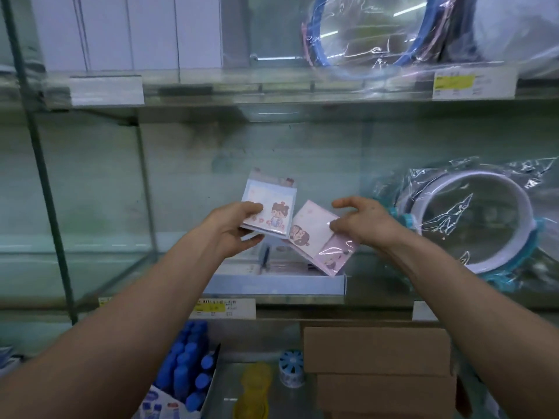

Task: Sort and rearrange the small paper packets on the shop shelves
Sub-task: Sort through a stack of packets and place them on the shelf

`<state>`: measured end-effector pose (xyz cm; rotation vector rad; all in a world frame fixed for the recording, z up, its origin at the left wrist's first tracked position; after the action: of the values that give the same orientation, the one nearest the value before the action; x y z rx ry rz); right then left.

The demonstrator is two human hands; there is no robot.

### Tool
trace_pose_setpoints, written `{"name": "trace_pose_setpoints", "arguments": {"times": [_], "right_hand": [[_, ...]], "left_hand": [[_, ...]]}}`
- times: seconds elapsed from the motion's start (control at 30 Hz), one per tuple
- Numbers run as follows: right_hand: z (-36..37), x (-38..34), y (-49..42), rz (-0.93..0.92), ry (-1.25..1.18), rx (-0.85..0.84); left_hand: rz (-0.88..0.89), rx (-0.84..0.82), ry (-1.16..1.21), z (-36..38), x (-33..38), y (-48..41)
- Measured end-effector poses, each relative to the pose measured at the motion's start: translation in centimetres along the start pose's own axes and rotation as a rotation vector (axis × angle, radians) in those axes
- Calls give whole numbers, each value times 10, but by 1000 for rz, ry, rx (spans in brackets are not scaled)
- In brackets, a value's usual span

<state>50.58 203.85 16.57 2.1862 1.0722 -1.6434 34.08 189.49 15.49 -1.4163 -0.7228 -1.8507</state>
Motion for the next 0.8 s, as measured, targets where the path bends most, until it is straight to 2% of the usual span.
{"name": "trace_pose_setpoints", "arguments": {"times": [0.13,0.37,0.43,0.53,0.63,0.73,0.8], "right_hand": [[7,-8,-19,-30,-41,42],[32,-6,-43,67,-129,-62],[39,-7,-44,35,-44,-72],[46,-17,-38,-106,217,-88],[60,-29,-29,-165,373,-243],[67,-33,-32,-138,408,-306],[69,-35,-35,-94,325,-306]], "left_hand": [[-2,-49,3,2,4,-11],[-71,-187,13,7,3,-18],[-70,-174,7,7,2,-22],[-75,-141,38,0,6,-29],[-76,-126,59,-10,11,-35],[-75,-118,45,-20,15,-37],[-79,-113,44,-27,16,-39]]}}
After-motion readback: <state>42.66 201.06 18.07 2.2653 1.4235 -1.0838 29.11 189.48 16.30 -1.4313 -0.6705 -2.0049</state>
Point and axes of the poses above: each hand's wrist, its own y-axis away from the middle knuckle, its own z-axis out of the palm, x = y × z, the point moved 4 cm from there along -y, towards the middle knuckle, and after that the axes turned 2 degrees about z, right-handed, at the moved point
